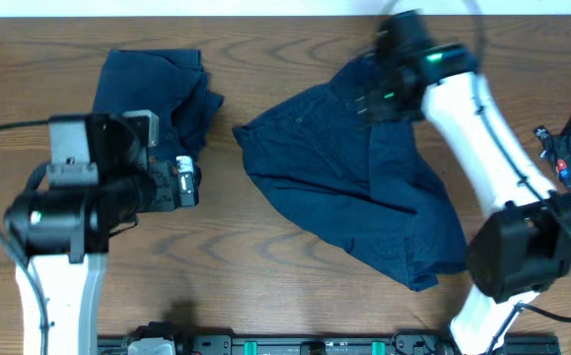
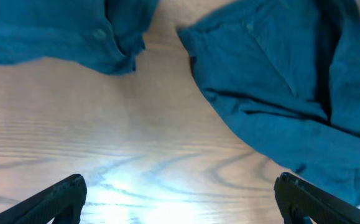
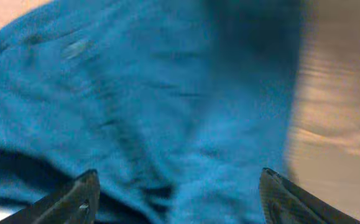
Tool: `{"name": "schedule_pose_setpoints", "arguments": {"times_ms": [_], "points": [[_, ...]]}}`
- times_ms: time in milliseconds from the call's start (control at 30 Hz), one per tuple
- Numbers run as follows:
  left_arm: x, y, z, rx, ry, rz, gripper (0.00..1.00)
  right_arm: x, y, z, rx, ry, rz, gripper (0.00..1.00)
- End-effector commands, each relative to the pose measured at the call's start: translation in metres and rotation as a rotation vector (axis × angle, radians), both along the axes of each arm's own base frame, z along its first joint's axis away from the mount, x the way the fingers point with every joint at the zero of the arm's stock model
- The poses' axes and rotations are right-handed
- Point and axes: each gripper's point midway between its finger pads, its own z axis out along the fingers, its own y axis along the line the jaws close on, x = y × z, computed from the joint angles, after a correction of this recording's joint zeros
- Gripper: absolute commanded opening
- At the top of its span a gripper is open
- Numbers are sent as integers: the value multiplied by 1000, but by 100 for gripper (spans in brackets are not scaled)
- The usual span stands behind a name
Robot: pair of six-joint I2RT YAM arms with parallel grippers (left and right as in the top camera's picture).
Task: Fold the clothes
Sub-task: 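Drag the navy shorts leftward onto the table center with the right gripper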
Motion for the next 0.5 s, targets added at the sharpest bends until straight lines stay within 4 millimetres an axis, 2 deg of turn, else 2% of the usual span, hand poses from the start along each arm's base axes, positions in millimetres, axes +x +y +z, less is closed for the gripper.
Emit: {"name": "schedule_pose_setpoints", "arguments": {"times_ms": [0,100,200,233,267,333,367,400,433,467], "points": [[8,-7,-14,-26,68,-36,98,-3,-8,-10,70,69,-66,77],[16,-19,-32,-79,149,-70,99,-12,-23,-36,-15,159,-96,81],[22,-36,-52,-111,229,-120,100,-27,-35,-61,-92,271,-125,80],[24,-41,-58,-109,252,-136,100,-32,-36,-68,-99,306,-123,73],[27,-47,-66,-106,274,-158,100,-38,-37,-75,-109,343,-118,52],[32,-58,-79,-98,305,-197,100,-45,-39,-86,-125,396,-106,32],[35,-64,-85,-94,313,-220,100,-48,-39,-91,-131,416,-102,26],[39,-70,-91,-86,314,-249,98,-49,-39,-94,-133,426,-102,17],[45,-76,-99,-71,309,-282,93,-48,-40,-96,-140,428,-100,7],[50,-78,-106,-51,307,-292,90,-46,-44,-97,-151,418,-107,2]]}}
